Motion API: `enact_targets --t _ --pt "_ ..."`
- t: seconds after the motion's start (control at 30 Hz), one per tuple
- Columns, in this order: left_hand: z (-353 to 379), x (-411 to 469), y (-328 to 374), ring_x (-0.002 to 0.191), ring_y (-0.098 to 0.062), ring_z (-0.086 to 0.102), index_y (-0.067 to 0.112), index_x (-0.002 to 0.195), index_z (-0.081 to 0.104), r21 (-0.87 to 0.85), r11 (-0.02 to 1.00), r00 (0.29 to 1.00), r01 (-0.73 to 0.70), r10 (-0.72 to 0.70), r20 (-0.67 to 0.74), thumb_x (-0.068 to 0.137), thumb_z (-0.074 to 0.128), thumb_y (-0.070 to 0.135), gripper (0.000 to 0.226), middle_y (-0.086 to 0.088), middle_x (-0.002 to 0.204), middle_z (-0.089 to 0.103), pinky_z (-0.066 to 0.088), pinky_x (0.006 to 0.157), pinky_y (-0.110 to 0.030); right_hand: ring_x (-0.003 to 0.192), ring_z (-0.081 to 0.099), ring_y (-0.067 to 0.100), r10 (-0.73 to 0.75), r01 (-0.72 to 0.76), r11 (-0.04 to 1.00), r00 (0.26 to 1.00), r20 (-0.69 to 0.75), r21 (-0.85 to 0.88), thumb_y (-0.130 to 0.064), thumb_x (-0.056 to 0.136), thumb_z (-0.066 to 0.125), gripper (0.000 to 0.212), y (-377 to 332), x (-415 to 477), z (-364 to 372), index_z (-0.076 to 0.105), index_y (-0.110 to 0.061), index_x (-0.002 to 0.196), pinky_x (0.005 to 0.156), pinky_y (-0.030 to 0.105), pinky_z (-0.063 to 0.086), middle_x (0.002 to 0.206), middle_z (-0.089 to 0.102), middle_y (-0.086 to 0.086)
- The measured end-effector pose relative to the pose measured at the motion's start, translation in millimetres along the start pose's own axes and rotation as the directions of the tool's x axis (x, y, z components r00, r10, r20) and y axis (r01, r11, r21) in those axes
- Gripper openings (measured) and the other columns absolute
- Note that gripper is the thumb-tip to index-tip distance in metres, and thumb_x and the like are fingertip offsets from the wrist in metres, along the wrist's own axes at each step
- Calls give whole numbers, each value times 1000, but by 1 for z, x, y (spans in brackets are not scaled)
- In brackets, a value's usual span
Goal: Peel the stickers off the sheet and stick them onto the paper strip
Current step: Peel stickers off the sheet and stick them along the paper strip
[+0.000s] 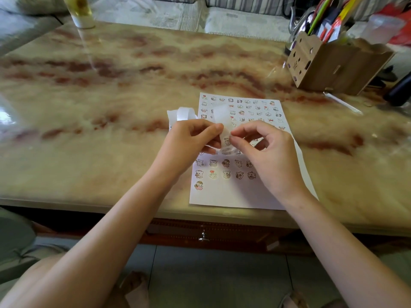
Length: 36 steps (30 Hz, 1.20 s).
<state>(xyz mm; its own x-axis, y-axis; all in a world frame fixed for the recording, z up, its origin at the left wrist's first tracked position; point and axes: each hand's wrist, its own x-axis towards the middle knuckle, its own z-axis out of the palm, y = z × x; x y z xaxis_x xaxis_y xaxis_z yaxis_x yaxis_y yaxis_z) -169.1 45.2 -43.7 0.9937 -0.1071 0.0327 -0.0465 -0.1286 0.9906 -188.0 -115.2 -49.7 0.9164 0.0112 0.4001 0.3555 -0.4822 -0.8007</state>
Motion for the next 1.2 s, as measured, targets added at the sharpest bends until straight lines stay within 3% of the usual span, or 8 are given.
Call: enact_targets --t 0.1,0.43,0.7,1.2 --pt "1 0 0 68 -5 67 9 88 72 -23 1000 1000 2 -2 6 93 60 19 17 1 72 72 54 67 -17 71 59 0 -14 14 1000 1000 -1 -5 -14 83 73 7 0 0 0 72 -16 89 63 11 42 81 69 -11" --pt "2 1 -1 77 -18 70 3 91 73 -42 998 999 42 -41 19 93 61 24 25 -12 85 74 58 79 -25 73 62 9 -34 34 998 999 -5 48 -11 84 72 7 3 2 0 71 -15 91 70 18 48 84 70 -4" --pt "1 0 -1 72 -13 67 1 89 72 -44 999 999 26 -25 22 89 67 18 18 -10 78 70 58 79 -26 74 61 6 -66 66 998 998 -1 -1 -12 83 72 8 3 2 0 70 -18 89 68 35 53 86 67 -6" --pt "0 0 -2 71 -10 66 2 89 73 -62 997 998 37 -34 45 90 65 18 17 -7 77 69 57 74 -19 72 59 5 -173 171 983 985 -24 -61 -9 83 71 5 6 2 2 70 -11 88 66 27 51 85 65 -2"
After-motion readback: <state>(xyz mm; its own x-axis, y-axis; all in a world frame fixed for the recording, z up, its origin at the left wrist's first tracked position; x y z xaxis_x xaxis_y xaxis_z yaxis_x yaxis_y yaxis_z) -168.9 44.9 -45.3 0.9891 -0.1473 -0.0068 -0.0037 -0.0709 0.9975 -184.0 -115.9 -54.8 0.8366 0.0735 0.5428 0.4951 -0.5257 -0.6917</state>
